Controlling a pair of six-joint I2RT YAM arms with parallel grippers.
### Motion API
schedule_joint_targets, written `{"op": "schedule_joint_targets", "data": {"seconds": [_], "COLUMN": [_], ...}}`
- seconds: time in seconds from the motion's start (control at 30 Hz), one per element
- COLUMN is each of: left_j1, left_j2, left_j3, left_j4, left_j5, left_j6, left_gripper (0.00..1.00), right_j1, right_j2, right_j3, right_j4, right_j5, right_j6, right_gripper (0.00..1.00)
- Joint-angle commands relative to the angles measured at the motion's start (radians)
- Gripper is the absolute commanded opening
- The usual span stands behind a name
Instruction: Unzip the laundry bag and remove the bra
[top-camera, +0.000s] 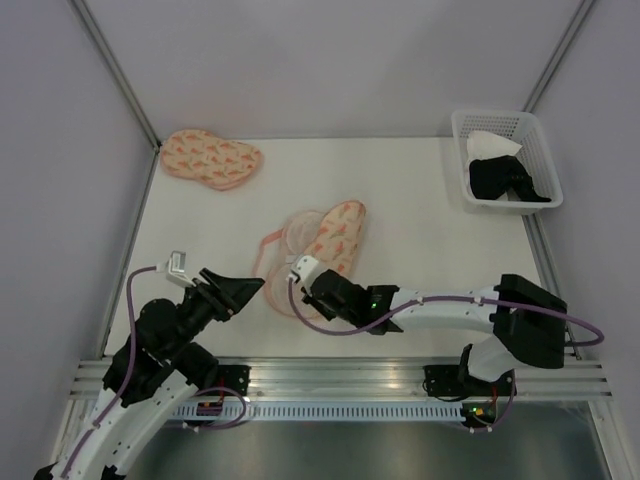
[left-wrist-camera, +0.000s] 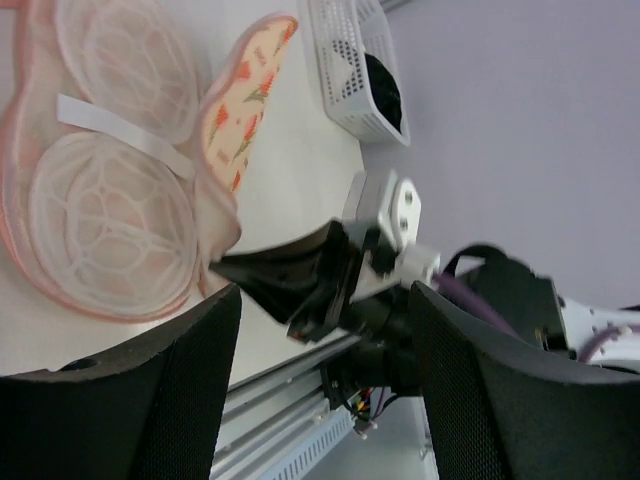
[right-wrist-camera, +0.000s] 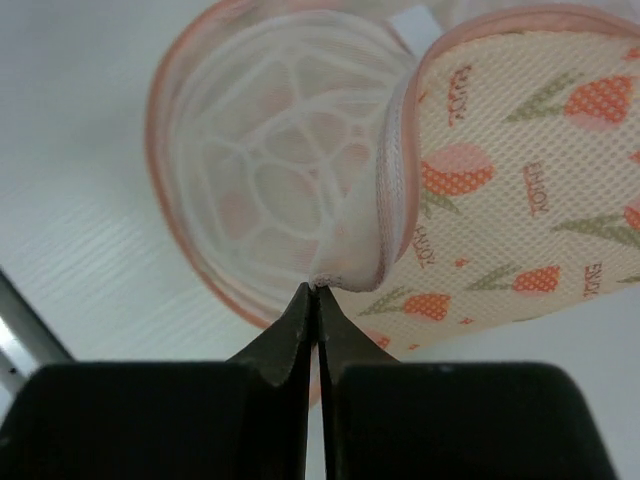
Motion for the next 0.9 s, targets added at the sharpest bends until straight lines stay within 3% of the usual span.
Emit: {"op": "schedule_joint_targets", "data": {"seconds": [0.0,0.13,0.4,0.43,0.47,0.53,0.7,0.87], "left_j1": [0.003,0.003,0.003,0.003,0.003,0.003,0.003,0.003], "left_j2": [-0.022,-0.026,-0.069,-0.069,-0.065,-0.053,-0.005,0.026], "left_j3": [0.039,0.043,0.096,0.097,0.096,0.088,0.077,0.067], "left_j4": [-0.144,-0.161,-0.219,-0.222,-0.224,-0.222,-0.204,-0.164], "left_j5": [-0.123,-0.120,-0.186,-0.184,-0.172,-0.152,-0.088,-0.042], "left_j6": [-0.043,-0.053,-0.037,-0.037,-0.037,-0.041,-0.017,0.013], "left_gripper": [0.73,0.73,0.74,0.75,0.75,0.76,0.80,0.86], "right_j1": [0.117,0.206,0.210,0.209,0.203,0.169,0.138,0.120], "right_j2": [0.095,0.195,0.283,0.283,0.278,0.249,-0.016,-0.243], "right_j3": [0.114,0.202,0.292,0.302,0.315,0.297,0.142,0.138], "right_j4": [0.048,0.041,0.033,-0.016,-0.045,-0.061,0.041,-0.148], "right_j5": [-0.007,0.045,0.101,0.117,0.111,0.117,0.190,0.390], "right_j6": [-0.103,-0.168,-0.211,-0.182,-0.151,-0.073,0.080,0.232], "right_gripper": [0.05,0.05,0.10,0.39,0.55,0.69,0.98,0.98]}}
